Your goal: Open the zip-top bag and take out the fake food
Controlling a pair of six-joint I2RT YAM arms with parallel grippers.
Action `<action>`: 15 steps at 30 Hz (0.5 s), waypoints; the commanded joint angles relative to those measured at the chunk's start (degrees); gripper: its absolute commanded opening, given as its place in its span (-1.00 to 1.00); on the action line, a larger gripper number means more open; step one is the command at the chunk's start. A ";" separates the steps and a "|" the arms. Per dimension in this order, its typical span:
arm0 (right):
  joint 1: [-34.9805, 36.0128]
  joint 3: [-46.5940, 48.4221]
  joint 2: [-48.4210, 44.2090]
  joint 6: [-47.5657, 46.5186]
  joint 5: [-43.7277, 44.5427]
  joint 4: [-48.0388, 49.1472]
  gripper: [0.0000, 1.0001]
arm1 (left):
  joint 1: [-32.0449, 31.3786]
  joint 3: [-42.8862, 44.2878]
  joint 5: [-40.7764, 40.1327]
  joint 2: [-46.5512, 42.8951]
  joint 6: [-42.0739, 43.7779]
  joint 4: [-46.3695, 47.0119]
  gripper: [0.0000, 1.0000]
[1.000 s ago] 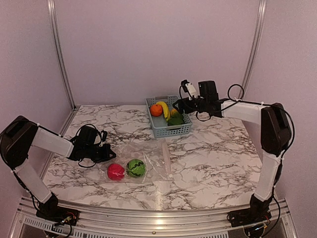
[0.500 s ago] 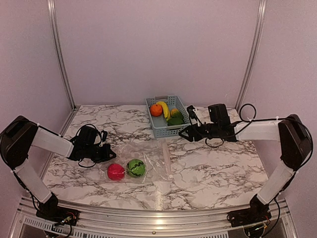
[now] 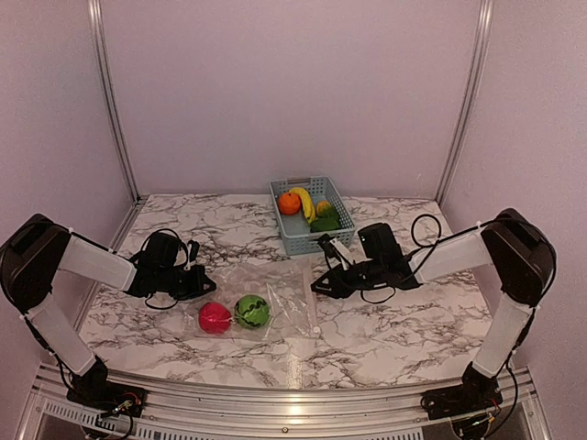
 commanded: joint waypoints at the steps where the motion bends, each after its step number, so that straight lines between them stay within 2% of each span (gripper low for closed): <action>1: 3.37 2.96 4.87 1.98 -2.36 4.04 -0.41 | 0.36 -0.48 0.91 0.15 -0.21 0.87 -1.00; 8: 7.67 4.92 7.50 3.97 -4.36 8.99 -0.41 | 0.39 -0.37 1.09 0.74 -1.05 1.70 -1.00; 15: 11.38 5.97 10.27 6.39 -5.94 14.27 -0.33 | 0.31 -0.61 3.45 2.48 -4.41 5.73 -1.00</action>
